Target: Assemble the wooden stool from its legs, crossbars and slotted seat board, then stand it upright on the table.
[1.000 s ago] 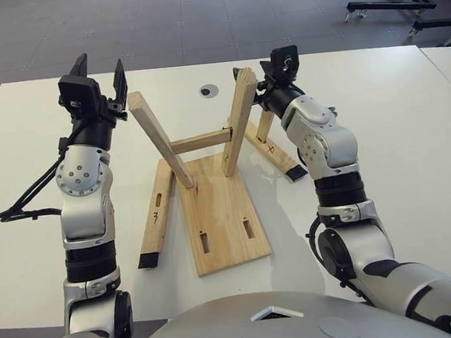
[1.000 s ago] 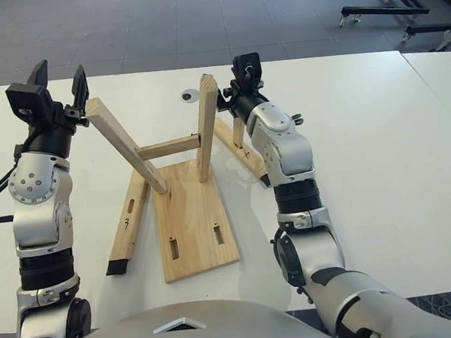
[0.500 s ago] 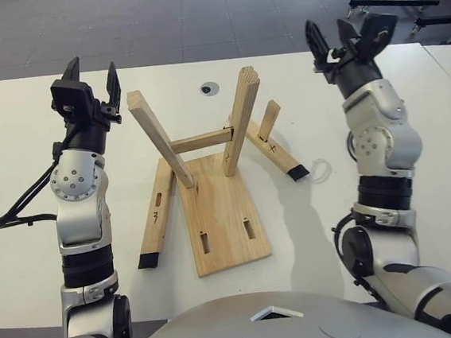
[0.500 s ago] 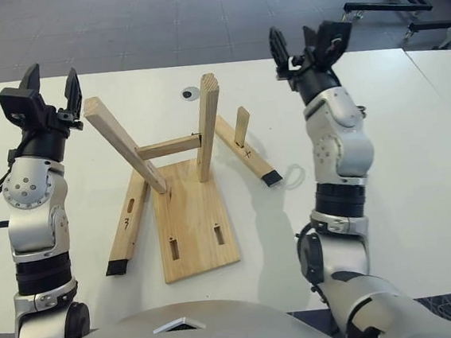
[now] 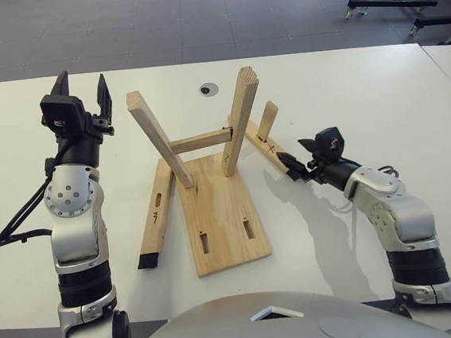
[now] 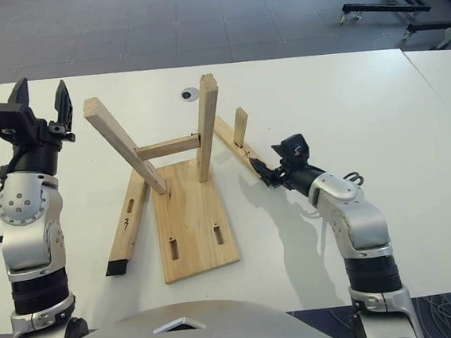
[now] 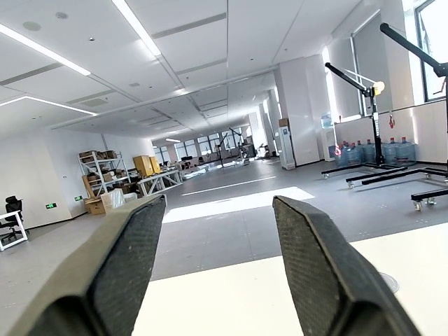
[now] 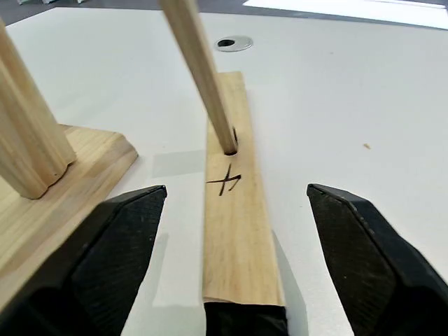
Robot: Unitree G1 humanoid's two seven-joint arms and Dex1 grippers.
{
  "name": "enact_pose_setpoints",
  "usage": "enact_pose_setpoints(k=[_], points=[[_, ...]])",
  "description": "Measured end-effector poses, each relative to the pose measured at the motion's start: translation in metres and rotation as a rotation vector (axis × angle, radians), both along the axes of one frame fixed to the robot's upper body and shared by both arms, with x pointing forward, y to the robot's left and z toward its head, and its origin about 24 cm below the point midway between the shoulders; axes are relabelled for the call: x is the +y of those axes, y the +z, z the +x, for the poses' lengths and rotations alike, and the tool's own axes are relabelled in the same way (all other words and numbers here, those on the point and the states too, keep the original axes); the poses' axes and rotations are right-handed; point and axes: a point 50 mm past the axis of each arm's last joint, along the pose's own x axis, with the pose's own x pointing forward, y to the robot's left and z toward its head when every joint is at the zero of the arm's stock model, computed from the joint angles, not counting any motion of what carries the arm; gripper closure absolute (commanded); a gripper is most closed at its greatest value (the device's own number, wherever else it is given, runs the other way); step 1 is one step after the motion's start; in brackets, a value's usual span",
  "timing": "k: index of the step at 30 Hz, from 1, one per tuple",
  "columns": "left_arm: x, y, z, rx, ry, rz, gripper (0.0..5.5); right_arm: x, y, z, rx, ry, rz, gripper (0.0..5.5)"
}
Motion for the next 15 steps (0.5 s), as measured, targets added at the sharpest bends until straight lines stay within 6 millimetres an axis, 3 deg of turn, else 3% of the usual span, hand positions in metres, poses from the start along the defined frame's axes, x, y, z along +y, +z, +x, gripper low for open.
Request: enact_pose_setpoints(k=[8,15], points=[[-0.002,-0.001,0.0,0.002,-0.007,-0.005,2.71,0.008,-0.022,0.005,0.126,0.08,-0.12,1.78],[-0.002,-0.001,0.0,0.002,-0.007,-0.005,2.71,0.01,-0.022,0.011,0.151,0.131,-0.146,2.97]])
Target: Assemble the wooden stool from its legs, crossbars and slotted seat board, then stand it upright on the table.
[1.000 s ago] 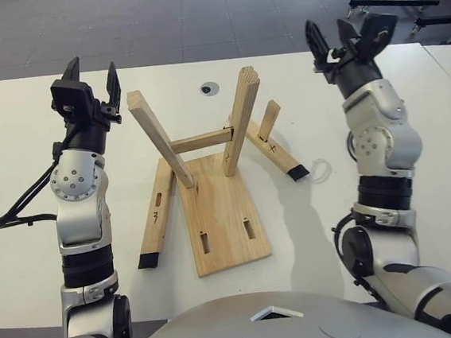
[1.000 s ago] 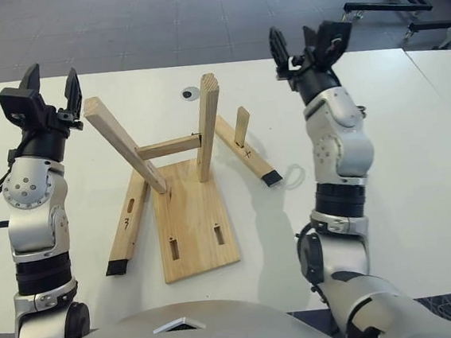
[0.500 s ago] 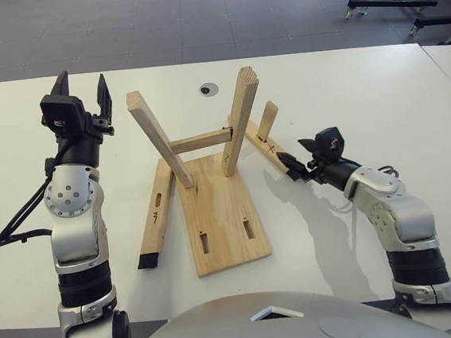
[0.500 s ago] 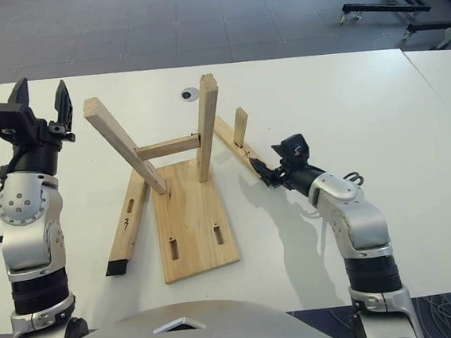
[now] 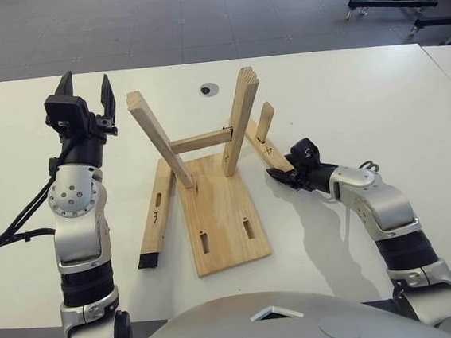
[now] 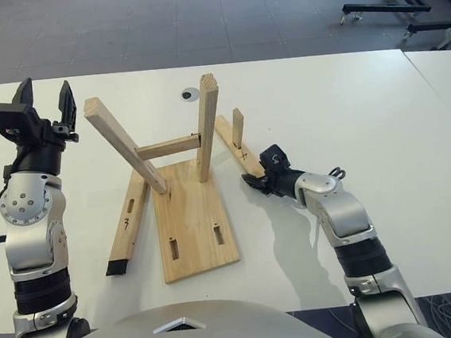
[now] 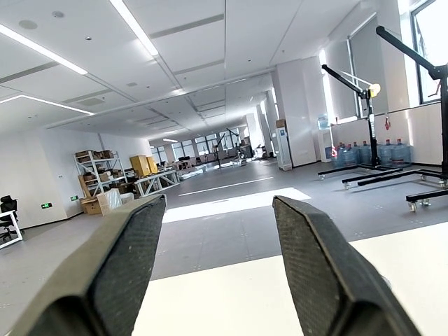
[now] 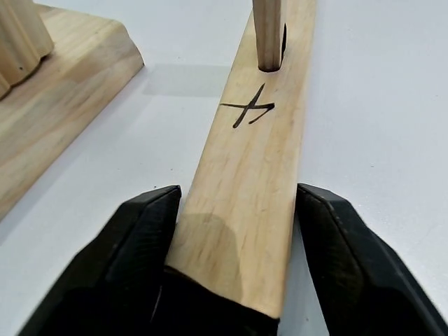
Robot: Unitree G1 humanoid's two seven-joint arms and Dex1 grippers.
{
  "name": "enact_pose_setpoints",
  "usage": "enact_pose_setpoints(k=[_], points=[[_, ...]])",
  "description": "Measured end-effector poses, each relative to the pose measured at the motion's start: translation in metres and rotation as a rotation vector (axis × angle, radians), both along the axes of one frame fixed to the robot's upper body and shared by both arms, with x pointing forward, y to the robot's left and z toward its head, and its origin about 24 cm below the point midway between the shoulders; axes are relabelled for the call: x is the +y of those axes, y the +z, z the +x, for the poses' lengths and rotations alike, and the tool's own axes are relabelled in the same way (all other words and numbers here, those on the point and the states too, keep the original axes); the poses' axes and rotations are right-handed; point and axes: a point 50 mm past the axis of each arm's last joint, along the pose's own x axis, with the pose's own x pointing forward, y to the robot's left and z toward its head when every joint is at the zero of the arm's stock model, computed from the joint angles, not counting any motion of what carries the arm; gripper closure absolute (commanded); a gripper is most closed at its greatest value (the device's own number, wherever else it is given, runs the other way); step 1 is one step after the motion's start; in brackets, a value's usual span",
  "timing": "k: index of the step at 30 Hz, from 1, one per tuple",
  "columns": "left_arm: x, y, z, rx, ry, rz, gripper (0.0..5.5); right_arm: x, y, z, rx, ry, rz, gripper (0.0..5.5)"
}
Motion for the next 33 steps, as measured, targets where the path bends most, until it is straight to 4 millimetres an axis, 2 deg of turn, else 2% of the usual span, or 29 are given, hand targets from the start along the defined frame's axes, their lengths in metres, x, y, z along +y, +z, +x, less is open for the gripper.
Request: enact_pose_setpoints(k=[2,9,11,13,14,15,16,17,18,19,20,24,26,28,33], points=[[0.0,0.0,0.0,0.0,0.0,-0.001,2.71,-0.002,-0.001,0.005,0.007,-0.019,0.002,3.42],[0.0,-0.001,0.0,0.003,-0.001,-0.004,2.71,-0.002,-0.001,0.007,0.007,-0.058,0.039,3.45],[0.002,-0.003,0.001,0.012,-0.003,-0.016,2.71,-0.004,-0.002,0.009,-0.001,-0.097,0.058,3.45],[0.008,0.001,0.001,-0.006,-0.01,-0.075,2.71,-0.008,0.001,0.019,-0.029,-0.2,0.117,3.45],[0.011,0.006,0.002,-0.019,-0.032,-0.131,2.71,-0.01,0.012,0.031,-0.111,-0.258,0.167,3.45],[0.012,0.01,0.003,-0.03,-0.072,-0.192,2.71,-0.012,0.033,0.044,-0.218,-0.296,0.245,3.45],[0.012,0.018,0.004,-0.051,-0.127,-0.254,2.71,-0.012,0.069,0.06,-0.383,-0.309,0.36,3.45],[0.011,0.026,0.002,-0.074,-0.21,-0.311,2.71,-0.008,0.105,0.067,-0.53,-0.261,0.466,3.45],[0.01,0.032,0.001,-0.092,-0.277,-0.348,2.71,-0.003,0.129,0.068,-0.615,-0.192,0.543,3.45],[0.009,0.038,-0.003,-0.105,-0.363,-0.391,2.71,0.002,0.144,0.067,-0.651,-0.118,0.606,3.45],[0.008,0.046,-0.008,-0.125,-0.465,-0.429,2.71,0.008,0.152,0.065,-0.656,-0.045,0.67,3.45],[-0.004,0.067,-0.026,-0.124,-0.846,-0.532,2.71,0.016,0.157,0.056,-0.555,0.094,0.896,3.45],[-0.012,0.076,-0.037,-0.078,-1.039,-0.538,2.71,0.018,0.178,0.044,-0.566,0.214,1.032,3.45],[-0.017,0.079,-0.044,-0.034,-1.172,-0.555,2.71,0.026,0.198,0.03,-0.612,0.358,1.049,3.45],[-0.025,0.072,-0.054,0.094,-1.325,-0.569,2.71,0.052,0.2,0.006,-0.554,0.594,1.029,3.45]])
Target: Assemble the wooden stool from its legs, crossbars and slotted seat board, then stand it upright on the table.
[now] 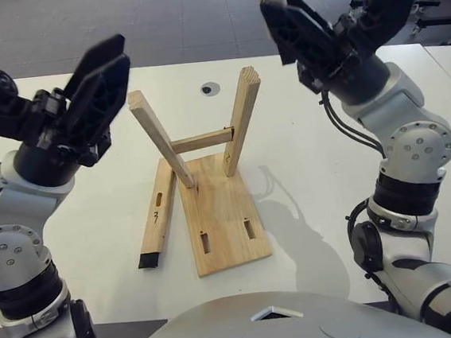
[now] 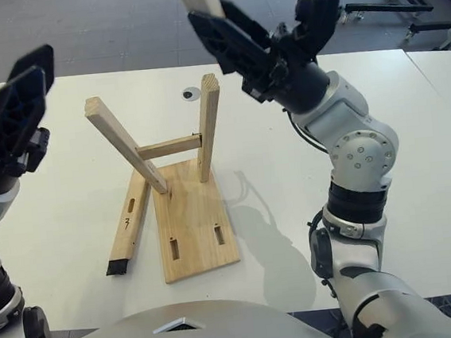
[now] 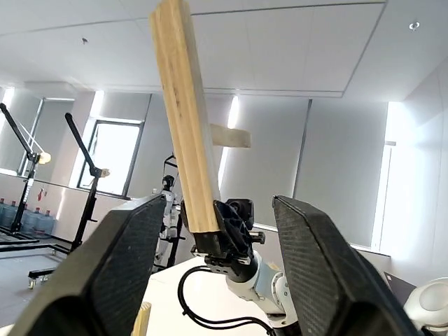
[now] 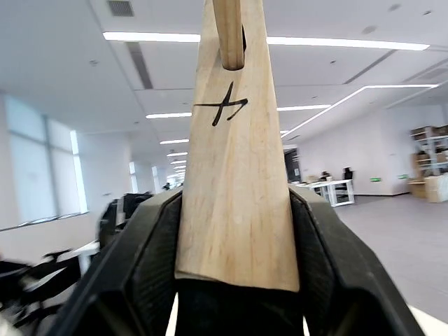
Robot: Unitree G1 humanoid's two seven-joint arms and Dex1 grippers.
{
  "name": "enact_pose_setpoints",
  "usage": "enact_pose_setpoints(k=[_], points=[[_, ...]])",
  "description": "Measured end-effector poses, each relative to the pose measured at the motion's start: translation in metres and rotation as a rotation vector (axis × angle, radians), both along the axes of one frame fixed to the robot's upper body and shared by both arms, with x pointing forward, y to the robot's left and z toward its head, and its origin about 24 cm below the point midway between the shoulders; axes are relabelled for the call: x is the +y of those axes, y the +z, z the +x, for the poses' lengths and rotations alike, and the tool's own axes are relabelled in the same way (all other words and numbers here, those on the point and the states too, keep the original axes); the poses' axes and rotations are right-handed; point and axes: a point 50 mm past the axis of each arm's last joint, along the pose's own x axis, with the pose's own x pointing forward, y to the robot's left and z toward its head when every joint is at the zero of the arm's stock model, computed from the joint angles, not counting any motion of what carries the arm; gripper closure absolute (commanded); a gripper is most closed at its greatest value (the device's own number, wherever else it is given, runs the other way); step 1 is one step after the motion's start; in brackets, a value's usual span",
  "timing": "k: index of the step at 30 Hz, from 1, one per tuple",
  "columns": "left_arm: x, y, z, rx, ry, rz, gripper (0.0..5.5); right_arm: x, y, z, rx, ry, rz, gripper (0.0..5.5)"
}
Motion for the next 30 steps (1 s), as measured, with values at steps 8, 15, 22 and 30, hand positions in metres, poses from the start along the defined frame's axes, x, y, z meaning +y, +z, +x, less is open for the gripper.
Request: enact_pose_setpoints(k=[8,15,22,30], points=[[-0.017,-0.012,0.002,0.06,-0.084,0.048,2.08,0.024,-0.022,-0.013,-0.016,0.172,-0.107,3.45],[-0.022,-0.008,0.0,0.054,-0.115,0.027,1.31,0.031,-0.044,-0.014,0.0,0.206,-0.179,3.45],[-0.021,-0.004,-0.001,0.05,-0.123,-0.003,1.31,0.033,-0.055,-0.018,0.003,0.234,-0.239,3.45],[-0.019,-0.002,0.002,0.036,-0.092,-0.028,1.76,0.028,-0.068,-0.016,0.02,0.263,-0.31,3.45]])
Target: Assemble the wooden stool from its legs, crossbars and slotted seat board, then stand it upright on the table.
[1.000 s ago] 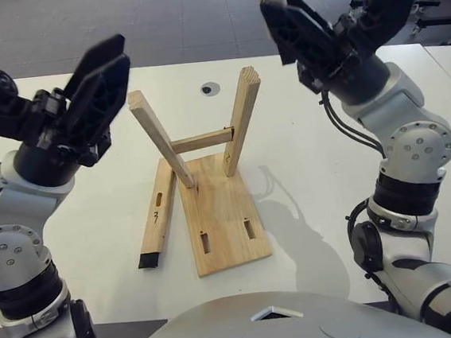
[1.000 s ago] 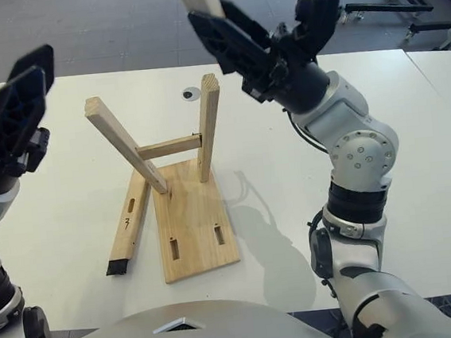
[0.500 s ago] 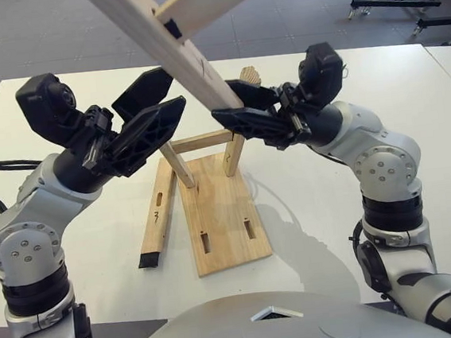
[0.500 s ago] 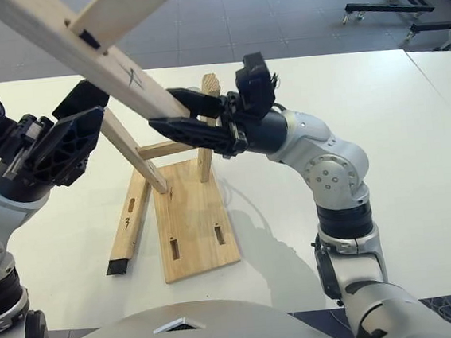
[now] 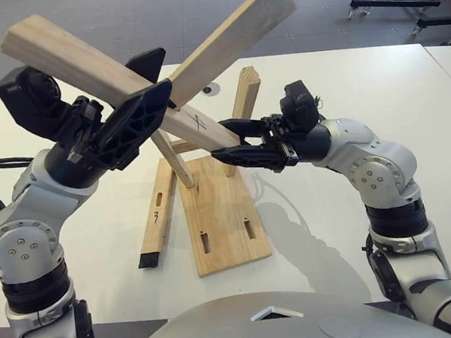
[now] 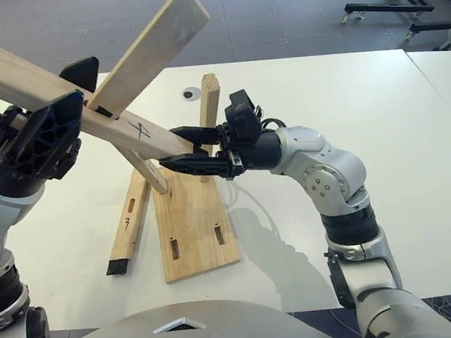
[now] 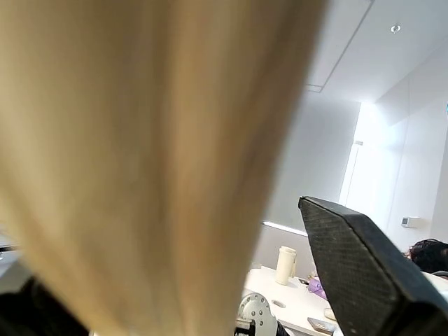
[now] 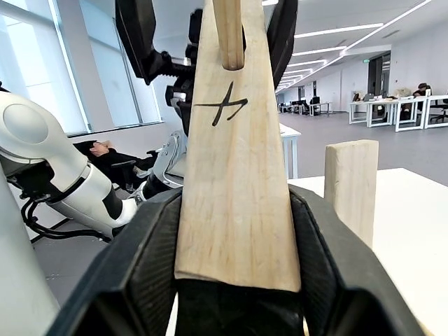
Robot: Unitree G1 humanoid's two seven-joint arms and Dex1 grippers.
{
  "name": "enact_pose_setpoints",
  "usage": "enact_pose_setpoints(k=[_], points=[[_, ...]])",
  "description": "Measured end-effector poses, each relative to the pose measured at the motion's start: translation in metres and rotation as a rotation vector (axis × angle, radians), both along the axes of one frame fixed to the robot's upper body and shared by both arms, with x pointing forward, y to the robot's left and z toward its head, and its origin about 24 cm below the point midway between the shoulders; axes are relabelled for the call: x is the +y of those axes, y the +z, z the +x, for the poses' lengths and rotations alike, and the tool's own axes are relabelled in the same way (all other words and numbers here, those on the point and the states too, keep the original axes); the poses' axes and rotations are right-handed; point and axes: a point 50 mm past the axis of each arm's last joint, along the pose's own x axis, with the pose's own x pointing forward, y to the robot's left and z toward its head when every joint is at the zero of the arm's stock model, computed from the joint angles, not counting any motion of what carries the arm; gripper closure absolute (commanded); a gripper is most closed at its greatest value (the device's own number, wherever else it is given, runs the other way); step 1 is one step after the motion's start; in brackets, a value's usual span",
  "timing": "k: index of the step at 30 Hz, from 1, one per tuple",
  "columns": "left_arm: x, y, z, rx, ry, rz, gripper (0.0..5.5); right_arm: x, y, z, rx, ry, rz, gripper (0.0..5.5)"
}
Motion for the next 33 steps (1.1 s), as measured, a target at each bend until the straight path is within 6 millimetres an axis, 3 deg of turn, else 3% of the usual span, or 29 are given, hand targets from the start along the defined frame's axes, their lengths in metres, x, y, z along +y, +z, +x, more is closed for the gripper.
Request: enact_pose_setpoints(k=[12,24,25,29,33], points=[[0.003,-0.002,0.001,0.019,0.02,-0.016,3.31,0.0,-0.002,0.0,-0.025,0.015,0.002,3.45],[0.009,-0.004,0.003,0.004,0.015,-0.032,3.32,0.003,-0.002,0.001,-0.042,-0.001,0.015,3.45],[0.01,-0.004,0.004,0.006,0.017,-0.032,3.33,0.003,-0.002,0.001,-0.04,-0.005,0.014,3.06],[0.015,-0.006,0.007,0.016,0.039,-0.029,3.33,0.002,-0.004,0.004,-0.023,-0.058,-0.018,2.37],[0.016,-0.007,0.007,0.009,0.032,-0.027,3.36,-0.012,-0.012,0.001,0.012,-0.072,-0.089,1.69]])
